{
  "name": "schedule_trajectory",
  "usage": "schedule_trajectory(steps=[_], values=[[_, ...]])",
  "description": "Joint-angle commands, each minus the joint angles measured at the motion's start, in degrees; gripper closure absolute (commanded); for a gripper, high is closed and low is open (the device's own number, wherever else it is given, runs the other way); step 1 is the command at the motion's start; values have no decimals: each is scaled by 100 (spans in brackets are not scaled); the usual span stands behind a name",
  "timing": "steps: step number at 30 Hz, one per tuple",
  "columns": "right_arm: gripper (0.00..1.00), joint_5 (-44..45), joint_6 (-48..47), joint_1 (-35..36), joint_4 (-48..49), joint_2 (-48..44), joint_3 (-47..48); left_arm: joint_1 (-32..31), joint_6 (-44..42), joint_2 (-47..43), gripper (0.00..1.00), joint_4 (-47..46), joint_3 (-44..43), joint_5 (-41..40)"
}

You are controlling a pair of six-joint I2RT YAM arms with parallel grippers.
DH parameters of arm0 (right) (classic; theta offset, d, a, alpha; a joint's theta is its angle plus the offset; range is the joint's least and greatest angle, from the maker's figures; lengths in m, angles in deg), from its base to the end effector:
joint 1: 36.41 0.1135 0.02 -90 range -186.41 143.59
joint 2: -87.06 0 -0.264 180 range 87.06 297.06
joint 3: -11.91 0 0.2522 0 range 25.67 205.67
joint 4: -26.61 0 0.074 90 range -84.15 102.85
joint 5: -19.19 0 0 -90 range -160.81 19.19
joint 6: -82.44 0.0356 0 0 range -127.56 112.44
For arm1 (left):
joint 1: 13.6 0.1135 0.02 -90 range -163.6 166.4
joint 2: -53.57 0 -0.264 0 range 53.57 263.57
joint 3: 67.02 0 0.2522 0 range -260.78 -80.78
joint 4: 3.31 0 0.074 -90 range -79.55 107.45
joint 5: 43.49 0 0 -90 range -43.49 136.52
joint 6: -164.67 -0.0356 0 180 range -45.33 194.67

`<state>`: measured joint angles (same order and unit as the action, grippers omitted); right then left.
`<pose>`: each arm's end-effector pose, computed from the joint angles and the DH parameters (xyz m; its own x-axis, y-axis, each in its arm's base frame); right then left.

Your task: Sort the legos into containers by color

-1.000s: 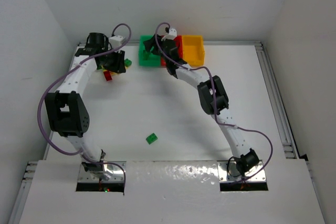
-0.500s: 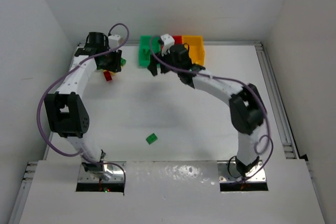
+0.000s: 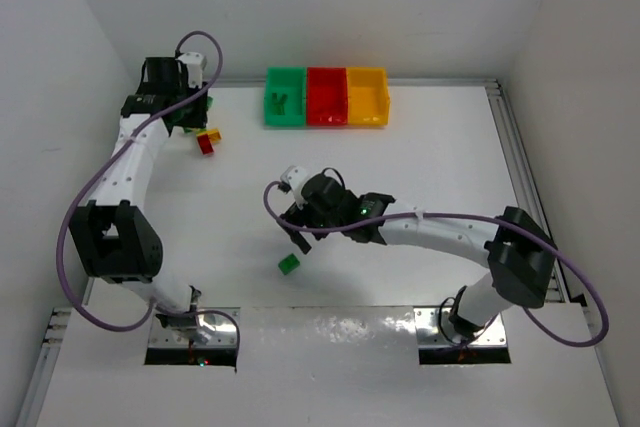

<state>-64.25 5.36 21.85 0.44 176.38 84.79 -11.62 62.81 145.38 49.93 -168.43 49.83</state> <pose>0.1819 0.2864 0.2321 -0.5261 -0.4283 -0.7346 -0.7007 0.7078 0.0892 0.3561 0.0102 0.3438 -0.6735 0.1820 -0.7165 0.1490 0.9827 0.1096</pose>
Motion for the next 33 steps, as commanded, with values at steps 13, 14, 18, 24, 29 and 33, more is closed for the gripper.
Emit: schedule_trajectory(steps=[13,14,18,24,29,33], values=[[15,1118,1255,1275,54,1332,539,57,69,-1051,100,-310,785,-472],[17,1240,1326,1293,19,1412,601,48,87,-1042,100,-327,777,-420],[25,1575,1441,1433,-25,1685,751,48,157,-1016,100,-380,768,-357],[32,1637,1423,1627,54,1984,821,48,219,-919,100,-398,785,-138],[37,1479,1449,1627,10,2239,962,48,210,-928,100,-380,820,-85],[35,1768,1476,1627,-69,2309,962,48,210,-937,100,-380,829,-94]])
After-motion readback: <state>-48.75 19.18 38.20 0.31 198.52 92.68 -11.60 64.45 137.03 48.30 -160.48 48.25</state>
